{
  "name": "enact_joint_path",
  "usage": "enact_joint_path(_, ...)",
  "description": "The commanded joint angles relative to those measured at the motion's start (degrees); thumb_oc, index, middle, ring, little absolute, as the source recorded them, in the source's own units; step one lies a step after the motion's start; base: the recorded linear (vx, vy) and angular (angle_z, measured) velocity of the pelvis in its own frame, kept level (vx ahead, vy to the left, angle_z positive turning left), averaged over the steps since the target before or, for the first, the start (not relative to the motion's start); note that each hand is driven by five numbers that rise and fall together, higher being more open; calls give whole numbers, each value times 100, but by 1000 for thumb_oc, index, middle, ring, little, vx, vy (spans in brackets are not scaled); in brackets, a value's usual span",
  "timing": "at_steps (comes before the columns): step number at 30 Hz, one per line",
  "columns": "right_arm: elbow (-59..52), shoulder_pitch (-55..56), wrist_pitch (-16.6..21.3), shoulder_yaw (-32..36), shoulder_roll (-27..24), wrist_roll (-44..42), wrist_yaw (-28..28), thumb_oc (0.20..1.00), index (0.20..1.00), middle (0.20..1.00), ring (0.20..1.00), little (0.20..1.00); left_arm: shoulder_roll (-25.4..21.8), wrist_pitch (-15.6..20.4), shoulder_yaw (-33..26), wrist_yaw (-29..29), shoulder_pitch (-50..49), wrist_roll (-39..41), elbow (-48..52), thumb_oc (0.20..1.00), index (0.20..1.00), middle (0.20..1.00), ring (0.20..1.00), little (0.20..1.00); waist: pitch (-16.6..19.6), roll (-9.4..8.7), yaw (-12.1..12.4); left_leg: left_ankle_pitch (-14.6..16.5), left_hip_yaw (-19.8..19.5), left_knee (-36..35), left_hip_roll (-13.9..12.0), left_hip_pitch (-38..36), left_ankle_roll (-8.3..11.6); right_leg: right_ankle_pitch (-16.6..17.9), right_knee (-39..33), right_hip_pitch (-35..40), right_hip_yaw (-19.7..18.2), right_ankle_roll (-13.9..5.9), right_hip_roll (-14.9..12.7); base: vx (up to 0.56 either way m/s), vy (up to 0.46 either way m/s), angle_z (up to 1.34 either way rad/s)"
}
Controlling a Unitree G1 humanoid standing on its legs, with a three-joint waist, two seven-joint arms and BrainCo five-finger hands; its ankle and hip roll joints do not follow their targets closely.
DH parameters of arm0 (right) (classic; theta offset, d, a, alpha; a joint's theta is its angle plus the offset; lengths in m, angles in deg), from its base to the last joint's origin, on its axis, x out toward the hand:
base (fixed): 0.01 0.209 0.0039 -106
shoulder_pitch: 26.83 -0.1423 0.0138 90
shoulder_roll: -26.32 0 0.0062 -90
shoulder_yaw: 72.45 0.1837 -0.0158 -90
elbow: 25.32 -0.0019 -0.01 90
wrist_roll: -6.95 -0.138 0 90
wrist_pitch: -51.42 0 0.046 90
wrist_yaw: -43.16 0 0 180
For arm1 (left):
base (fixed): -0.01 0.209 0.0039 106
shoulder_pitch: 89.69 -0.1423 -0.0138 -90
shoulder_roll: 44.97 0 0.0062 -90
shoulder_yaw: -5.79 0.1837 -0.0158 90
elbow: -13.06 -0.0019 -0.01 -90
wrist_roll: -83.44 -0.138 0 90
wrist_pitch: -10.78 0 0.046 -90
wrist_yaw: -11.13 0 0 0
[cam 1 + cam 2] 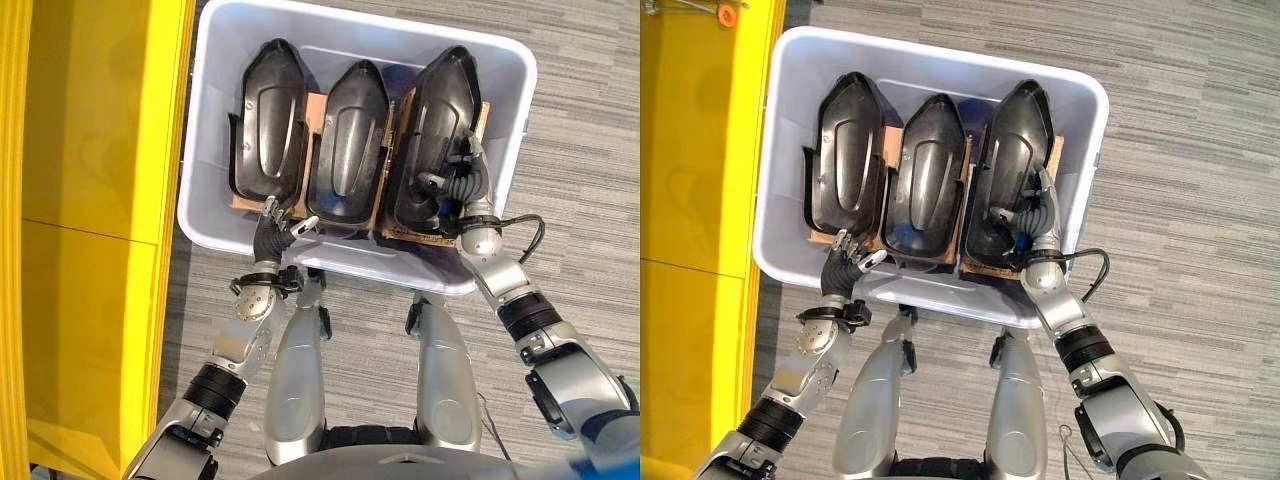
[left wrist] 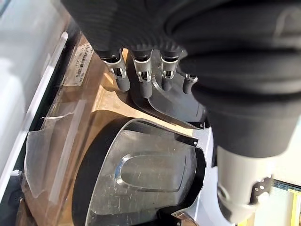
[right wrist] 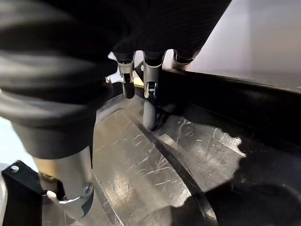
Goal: Move parts from the plastic box to the shelf.
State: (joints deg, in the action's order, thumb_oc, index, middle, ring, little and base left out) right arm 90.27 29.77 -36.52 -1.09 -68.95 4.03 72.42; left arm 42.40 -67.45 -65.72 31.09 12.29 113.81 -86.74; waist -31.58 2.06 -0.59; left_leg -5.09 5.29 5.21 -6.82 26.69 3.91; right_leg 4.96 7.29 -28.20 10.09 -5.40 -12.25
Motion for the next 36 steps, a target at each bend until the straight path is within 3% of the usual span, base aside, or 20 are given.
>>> enact_joint_path(1,-359,290,58,-138,74,335,-51,1000,1000,1000,1000,1000,-177,256,-53,-6,-190,-64,424,1000,1000,1000,1000,1000,179,-41,9,356,-135,677,-245,324,139,-347,470,90,88,-447,-609,0,0,0)
enact_joint_path(14,-1917,523,206,640,-183,1039,763,1000,1000,1000,1000,1000,-191,236,-42,140,-152,-258,588,1000,1000,1000,1000,1000,179,-111,-129,407,-92,705,-278,323,140,-363,537,-13,5,-464,-581,0,0,0)
enact_joint_path(16,-2375,533,371,760,-209,1089,850,1000,1000,1000,1000,1000,-212,231,-13,125,-147,-275,648,1000,1000,1000,1000,1000,179,-137,-156,418,-71,707,-281,290,146,-376,546,-5,-22,-469,-568,12,8,-5)
enact_joint_path(28,-3368,617,704,794,-225,1079,898,1000,1000,1000,1000,1000,-246,234,-61,199,-182,-284,740,1000,1000,1000,1000,1000,179,-205,-207,451,-29,757,-296,249,151,-399,599,23,-37,-481,-563,0,0,0)
enact_joint_path(36,-3323,743,664,759,-256,1032,873,1000,1000,1000,1000,1000,-253,232,-82,214,-219,-289,768,1000,1000,1000,1000,1000,179,-223,-214,453,-28,763,-302,268,156,-399,611,19,-17,-478,-570,0,0,0)
